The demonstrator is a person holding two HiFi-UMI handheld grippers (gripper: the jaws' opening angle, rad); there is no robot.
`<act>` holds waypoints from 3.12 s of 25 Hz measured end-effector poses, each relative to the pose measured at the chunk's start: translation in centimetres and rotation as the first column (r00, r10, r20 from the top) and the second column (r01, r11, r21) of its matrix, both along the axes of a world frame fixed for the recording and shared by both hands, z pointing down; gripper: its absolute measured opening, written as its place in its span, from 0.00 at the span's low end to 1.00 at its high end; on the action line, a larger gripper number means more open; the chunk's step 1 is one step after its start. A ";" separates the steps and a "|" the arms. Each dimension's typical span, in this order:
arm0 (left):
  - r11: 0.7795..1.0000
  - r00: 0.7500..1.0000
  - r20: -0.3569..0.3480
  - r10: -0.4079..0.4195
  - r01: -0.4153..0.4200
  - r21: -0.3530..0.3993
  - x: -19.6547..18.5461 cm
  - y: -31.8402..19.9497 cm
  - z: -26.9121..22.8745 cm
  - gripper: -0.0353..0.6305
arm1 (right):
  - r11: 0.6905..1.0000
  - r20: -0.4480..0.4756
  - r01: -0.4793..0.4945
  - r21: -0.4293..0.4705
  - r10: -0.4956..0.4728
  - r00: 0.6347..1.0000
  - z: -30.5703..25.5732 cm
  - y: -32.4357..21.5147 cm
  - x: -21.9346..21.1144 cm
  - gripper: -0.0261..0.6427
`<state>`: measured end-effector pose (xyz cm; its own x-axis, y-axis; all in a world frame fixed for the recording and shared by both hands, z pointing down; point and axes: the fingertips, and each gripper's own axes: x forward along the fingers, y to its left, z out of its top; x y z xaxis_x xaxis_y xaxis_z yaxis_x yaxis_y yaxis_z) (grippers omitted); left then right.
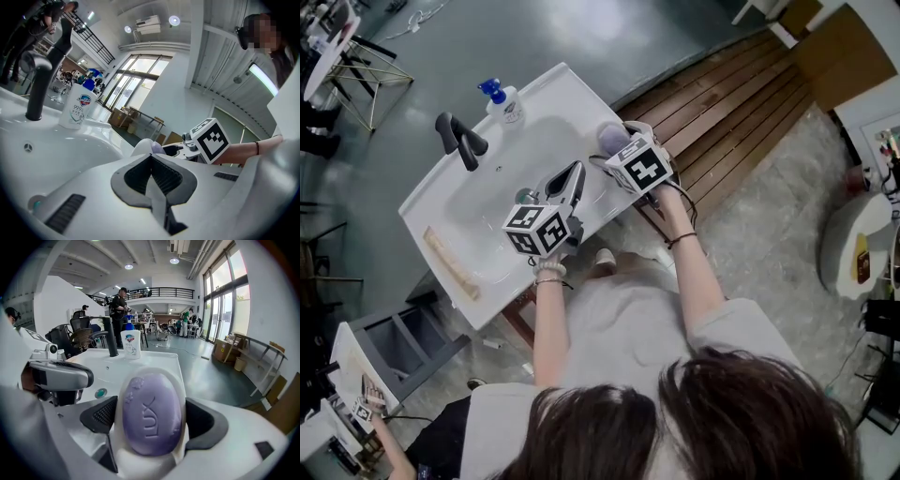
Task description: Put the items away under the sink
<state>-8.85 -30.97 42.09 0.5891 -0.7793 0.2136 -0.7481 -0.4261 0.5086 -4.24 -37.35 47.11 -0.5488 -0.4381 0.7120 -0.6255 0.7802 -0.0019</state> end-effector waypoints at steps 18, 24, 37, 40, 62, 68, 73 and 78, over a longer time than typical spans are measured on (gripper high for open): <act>1.000 1.000 -0.003 -0.014 0.014 -0.022 -0.3 -0.3 0.7 0.05 | 1.000 -0.020 0.005 -0.016 -0.005 1.000 0.5 -0.5 -0.4 0.67; 1.000 1.000 0.001 -0.016 0.016 -0.023 -0.3 -0.2 0.6 0.05 | 1.000 -0.014 0.000 -0.017 -0.001 1.000 0.4 -0.5 -0.4 0.67; 1.000 1.000 0.012 0.002 -0.001 -0.029 0.2 0.6 0.8 0.05 | 0.999 0.029 -0.034 -0.019 0.034 0.999 -0.1 -0.2 -0.1 0.67; 1.000 1.000 0.012 0.000 0.000 -0.027 0.1 0.9 0.7 0.05 | 0.999 0.040 -0.035 -0.030 0.037 0.999 -0.4 0.0 0.0 0.67; 0.996 0.994 0.070 -0.084 0.083 0.015 2.2 7.1 -1.5 0.05 | 0.998 0.143 0.063 -0.025 -0.059 0.988 -5.2 5.7 1.6 0.67; 0.991 0.988 0.079 -0.132 0.129 0.039 3.1 9.7 -2.5 0.05 | 0.995 0.166 0.095 -0.024 -0.090 0.982 -5.9 8.0 2.3 0.67; 0.983 0.980 0.089 -0.178 0.173 0.054 3.5 12.3 -3.2 0.05 | 0.993 0.193 0.114 -0.023 -0.108 0.975 -6.6 9.9 2.6 0.67; 0.978 0.974 0.097 -0.205 0.201 0.055 4.3 15.5 -3.4 0.05 | 0.991 0.212 0.134 -0.024 -0.126 0.969 -7.0 12.6 3.2 0.67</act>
<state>-4.51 -15.52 38.73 0.3948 -0.8904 0.2265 -0.8679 -0.2806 0.4098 -1.07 -24.73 40.14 -0.7379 -0.3277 0.5900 -0.5010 0.8518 -0.1534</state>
